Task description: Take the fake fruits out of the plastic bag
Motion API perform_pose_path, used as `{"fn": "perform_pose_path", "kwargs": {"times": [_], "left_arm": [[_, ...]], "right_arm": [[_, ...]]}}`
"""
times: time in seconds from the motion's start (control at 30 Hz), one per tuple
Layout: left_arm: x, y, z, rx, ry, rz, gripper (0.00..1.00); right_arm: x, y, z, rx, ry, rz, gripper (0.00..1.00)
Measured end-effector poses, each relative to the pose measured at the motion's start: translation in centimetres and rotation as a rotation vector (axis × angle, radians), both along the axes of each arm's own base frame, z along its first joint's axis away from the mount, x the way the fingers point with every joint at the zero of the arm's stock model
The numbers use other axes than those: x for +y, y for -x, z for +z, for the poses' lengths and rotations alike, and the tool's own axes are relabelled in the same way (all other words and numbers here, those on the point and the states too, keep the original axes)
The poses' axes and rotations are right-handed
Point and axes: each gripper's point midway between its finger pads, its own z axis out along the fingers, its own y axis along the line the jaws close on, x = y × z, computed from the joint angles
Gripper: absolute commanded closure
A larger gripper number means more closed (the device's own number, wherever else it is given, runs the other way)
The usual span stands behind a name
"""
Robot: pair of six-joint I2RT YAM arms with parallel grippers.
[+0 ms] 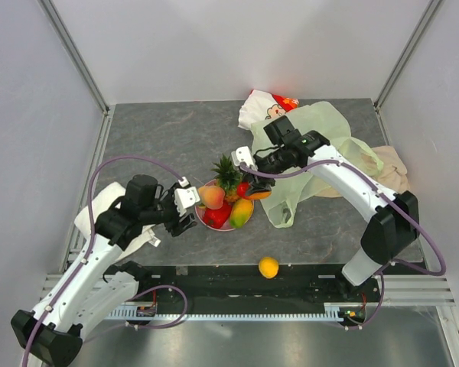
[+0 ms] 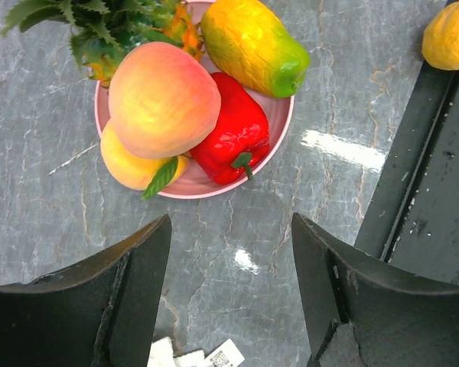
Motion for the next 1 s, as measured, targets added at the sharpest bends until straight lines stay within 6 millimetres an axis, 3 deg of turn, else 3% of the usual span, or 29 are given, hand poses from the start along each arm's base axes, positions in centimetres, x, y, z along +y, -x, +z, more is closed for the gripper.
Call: {"fn": "perform_pose_path", "kwargs": {"times": [0.13, 0.37, 0.5, 1.0], "left_arm": [[0.5, -0.4, 0.1, -0.012, -0.006, 0.026, 0.28], [1.0, -0.9, 0.4, -0.028, -0.001, 0.057, 0.28], [1.3, -1.2, 0.4, -0.033, -0.009, 0.073, 0.27], [1.7, -1.4, 0.8, -0.050, -0.008, 0.093, 0.26]], "right_arm": [[1.4, 1.4, -1.0, 0.012, -0.001, 0.051, 0.66], [4.7, 4.5, -1.1, -0.186, -0.012, 0.302, 0.64], [5.5, 5.9, -1.4, -0.246, -0.013, 0.408, 0.64], [6.3, 6.0, -5.4, -0.344, 0.079, 0.570, 0.63]]}}
